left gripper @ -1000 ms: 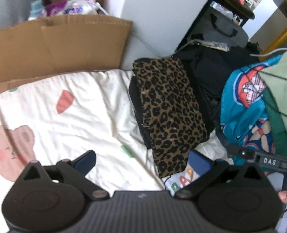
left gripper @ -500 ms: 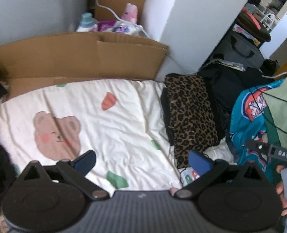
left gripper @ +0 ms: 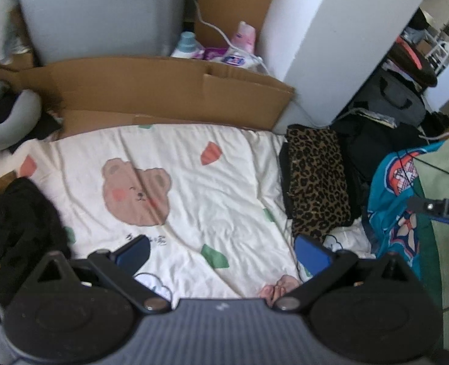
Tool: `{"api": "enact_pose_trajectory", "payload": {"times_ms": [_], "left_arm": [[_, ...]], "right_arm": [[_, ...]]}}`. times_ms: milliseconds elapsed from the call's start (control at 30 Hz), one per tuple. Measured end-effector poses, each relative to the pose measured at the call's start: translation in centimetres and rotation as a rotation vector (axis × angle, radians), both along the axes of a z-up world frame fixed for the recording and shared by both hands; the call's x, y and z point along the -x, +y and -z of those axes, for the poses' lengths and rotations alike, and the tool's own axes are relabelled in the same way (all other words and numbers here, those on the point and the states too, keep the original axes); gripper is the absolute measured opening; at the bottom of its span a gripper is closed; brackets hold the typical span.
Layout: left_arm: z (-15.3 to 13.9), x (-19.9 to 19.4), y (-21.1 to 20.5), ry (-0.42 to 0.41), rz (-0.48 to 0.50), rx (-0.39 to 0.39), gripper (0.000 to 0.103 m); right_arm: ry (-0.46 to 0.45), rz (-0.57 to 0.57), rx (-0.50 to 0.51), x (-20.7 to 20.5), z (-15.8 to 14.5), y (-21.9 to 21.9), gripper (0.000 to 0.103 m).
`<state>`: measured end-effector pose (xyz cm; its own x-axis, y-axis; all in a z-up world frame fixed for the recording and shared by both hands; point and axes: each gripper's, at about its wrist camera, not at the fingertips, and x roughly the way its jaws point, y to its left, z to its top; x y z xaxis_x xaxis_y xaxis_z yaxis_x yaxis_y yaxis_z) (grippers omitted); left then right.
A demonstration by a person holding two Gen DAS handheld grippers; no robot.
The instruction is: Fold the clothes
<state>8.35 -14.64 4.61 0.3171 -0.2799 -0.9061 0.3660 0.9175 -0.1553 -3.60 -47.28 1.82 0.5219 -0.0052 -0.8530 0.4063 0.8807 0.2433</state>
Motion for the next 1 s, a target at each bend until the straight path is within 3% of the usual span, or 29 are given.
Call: {"api": "enact_pose_trajectory", "payload": {"times_ms": [400,567,1000], "left_arm": [[-5.0,2.6,7.9,-0.057,-0.127,-0.024,0.103],[-6.8,4.2,10.4,-0.076,-0.154,-0.026,0.103],[-11.5,9.4,16.9,-0.134,-0.329,-0.087,0.103]], "right_arm": [[-0.056,-0.071,0.010,0.8,-5.3,5.1,0.103],[-0.071,-0.157,0.039,1.3,-6.9,8.4,0.102],[-0.092,-0.297,-0.008,1.1,-8.2,14.8,0.102]]}}
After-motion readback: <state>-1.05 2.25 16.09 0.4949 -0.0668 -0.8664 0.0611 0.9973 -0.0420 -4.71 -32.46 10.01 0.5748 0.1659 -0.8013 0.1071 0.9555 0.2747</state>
